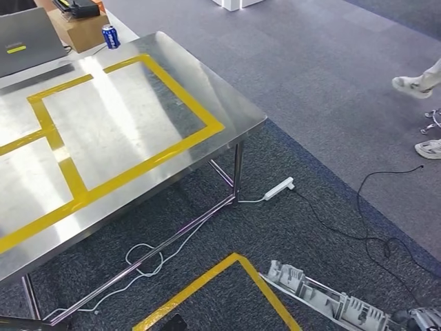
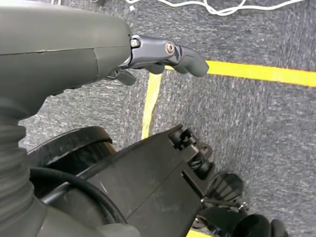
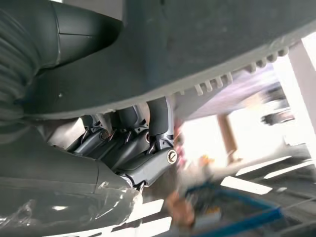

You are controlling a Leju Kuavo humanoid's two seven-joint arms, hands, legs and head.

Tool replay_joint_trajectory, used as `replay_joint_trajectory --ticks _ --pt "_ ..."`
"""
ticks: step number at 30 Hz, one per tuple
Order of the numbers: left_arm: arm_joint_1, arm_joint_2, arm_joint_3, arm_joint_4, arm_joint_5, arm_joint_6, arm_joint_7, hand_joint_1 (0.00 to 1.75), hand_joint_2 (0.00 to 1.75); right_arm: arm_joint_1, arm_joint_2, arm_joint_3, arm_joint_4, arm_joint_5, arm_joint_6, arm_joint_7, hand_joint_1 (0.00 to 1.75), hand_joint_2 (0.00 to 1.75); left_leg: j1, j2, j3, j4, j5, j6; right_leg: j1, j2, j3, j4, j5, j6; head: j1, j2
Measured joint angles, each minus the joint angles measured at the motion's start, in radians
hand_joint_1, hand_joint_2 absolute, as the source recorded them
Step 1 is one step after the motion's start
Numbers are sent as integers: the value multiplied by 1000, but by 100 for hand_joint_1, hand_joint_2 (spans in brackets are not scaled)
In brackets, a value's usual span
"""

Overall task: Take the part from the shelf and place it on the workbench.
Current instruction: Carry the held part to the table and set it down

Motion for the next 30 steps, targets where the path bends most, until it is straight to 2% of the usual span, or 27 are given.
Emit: replay_joint_trajectory --ticks 1,5,6,8,12,14,16,18,20,23,27,30 --pt "0 0 1 0 6 4 -3 0 175 -16 34 4 6 -124 -23 -119 175 175 0 -1 0 0 1 3 0 -2 1 -4 2 4 0 0" --pt "1 0 5 0 21 20 0 0 175 -65 223 -22 49 -652 -36 -762 175 175 -2 -6 -2 0 4 10 -2 -6 8 -11 9 20 0 0" --pt "1 0 6 0 22 22 3 0 175 -80 267 -23 61 -740 -34 -873 175 175 -2 -6 -3 0 5 12 -2 -5 9 -12 10 21 0 0" --pt "1 0 9 0 22 26 6 0 175 -107 349 -20 89 -858 -30 -991 175 175 -2 -6 -3 0 6 13 -2 -6 9 -13 11 22 0 0" --pt "1 0 13 0 32 31 7 0 175 -138 489 -21 146 -1061 29 -1108 175 175 -1 -6 -3 0 6 13 -1 -6 9 -13 11 22 -1 0" --pt "1 0 14 0 41 32 7 0 175 -148 570 -54 169 -1215 143 -1177 175 175 -1 -7 -4 0 7 13 -1 -6 8 -12 11 21 0 0" --pt "1 1 17 0 49 32 6 0 175 -161 667 -120 185 -1337 313 -1219 175 175 0 -7 -4 0 7 12 0 -7 8 -12 12 21 -1 0" --pt "1 1 20 0 55 31 7 0 175 -175 761 -193 195 -1385 449 -1232 175 175 0 -7 -4 0 8 11 0 -7 7 -11 12 21 -1 0" --pt "1 1 22 0 55 30 8 0 175 -183 827 -250 202 -1397 503 -1234 175 175 1 -8 -4 0 9 9 1 -7 7 -11 12 21 -1 0" --pt "1 1 23 0 56 30 12 0 175 -186 882 -300 212 -1395 515 -1238 175 175 1 -8 -4 0 9 9 1 -7 7 -10 12 21 -1 0" --pt "0 1 26 0 58 31 13 0 175 -190 927 -337 224 -1395 522 -1247 175 175 1 -8 -5 0 9 9 1 -7 7 -10 12 21 -1 0" --pt "0 1 30 0 66 35 13 0 175 -191 947 -352 230 -1377 530 -1251 175 175 -3 -8 -6 0 7 22 -3 -6 9 -19 16 30 -1 0"
